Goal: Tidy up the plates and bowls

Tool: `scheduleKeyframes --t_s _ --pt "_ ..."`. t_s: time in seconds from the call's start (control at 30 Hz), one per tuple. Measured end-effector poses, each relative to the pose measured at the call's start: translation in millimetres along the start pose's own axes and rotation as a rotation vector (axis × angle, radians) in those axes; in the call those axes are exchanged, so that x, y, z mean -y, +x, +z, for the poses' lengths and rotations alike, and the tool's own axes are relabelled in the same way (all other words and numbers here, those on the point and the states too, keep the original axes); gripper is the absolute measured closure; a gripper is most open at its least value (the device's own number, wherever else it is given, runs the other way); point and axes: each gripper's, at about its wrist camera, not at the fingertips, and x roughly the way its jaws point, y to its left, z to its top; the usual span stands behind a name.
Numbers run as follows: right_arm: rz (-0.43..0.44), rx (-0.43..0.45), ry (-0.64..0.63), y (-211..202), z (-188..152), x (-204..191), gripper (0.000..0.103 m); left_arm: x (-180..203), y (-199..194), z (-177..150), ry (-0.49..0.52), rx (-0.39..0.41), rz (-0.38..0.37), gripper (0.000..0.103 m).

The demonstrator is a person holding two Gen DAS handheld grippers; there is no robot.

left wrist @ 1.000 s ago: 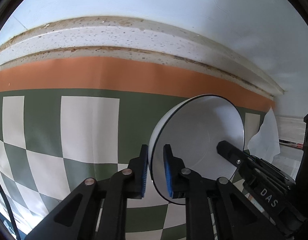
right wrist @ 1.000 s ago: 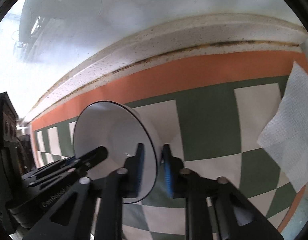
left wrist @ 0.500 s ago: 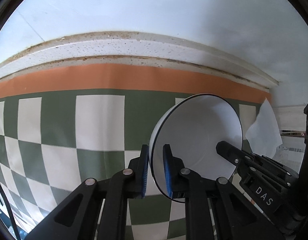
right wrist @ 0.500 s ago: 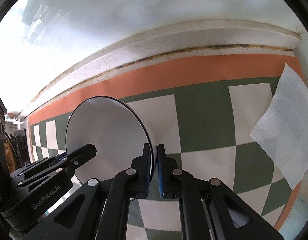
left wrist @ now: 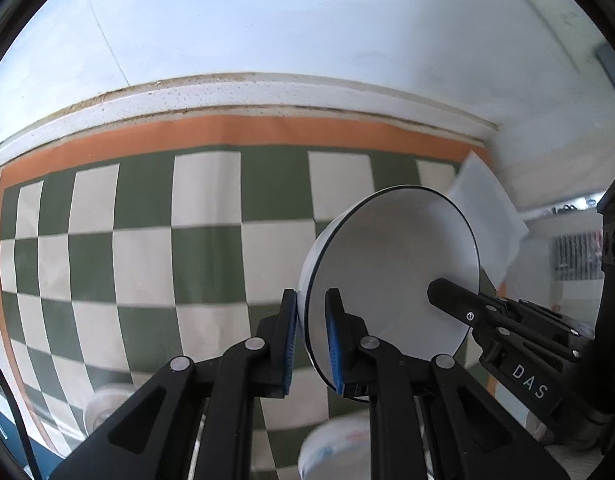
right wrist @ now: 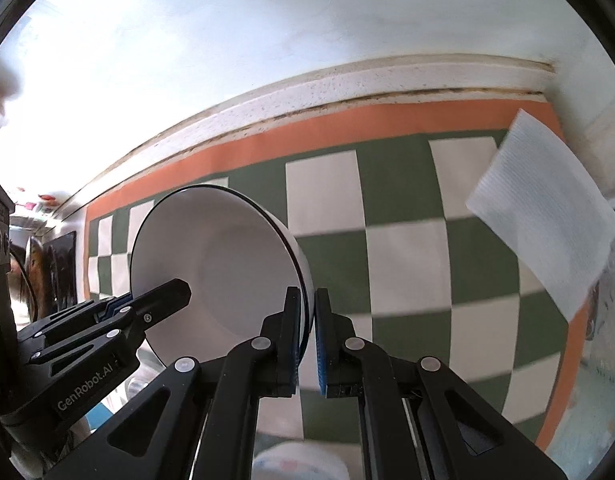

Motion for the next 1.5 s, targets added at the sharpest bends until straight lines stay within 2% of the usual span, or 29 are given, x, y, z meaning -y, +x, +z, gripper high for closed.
scheduleKeyframes --t_s 0.17,0.37,0.53,0.67,1.0,1.5 --pt "0.004 0.02 0.009 -39.2 -42.8 16.2 0.095 9.9 -19.4 -37.7 0.046 -0.003 -0.023 0.091" --pt "-0.003 0.005 0.029 -59.4 -99.3 23.0 0.094 17.7 -19.0 -81.5 0.089 -0.07 -0.043 0.091" --pt "-0.008 -0.03 0.042 -58.1 -138.0 26.7 0.093 16.5 -11.2 -114.9 0.108 -0.136 -0.046 0.091" --pt "0.005 -0.069 0.055 -49.7 -166.8 30.5 0.092 15.0 -5.4 -132.6 0.117 -0.158 -0.037 0.091" --pt "0.027 -0.117 0.074 -30.4 -195.4 43.0 0.092 20.0 10.0 -154.8 0.135 -0.177 0.012 0.091" --pt "0.047 -0.197 0.024 -16.7 -207.6 48.8 0.092 17.7 22.1 -172.4 0.083 -0.212 0.042 0.091"
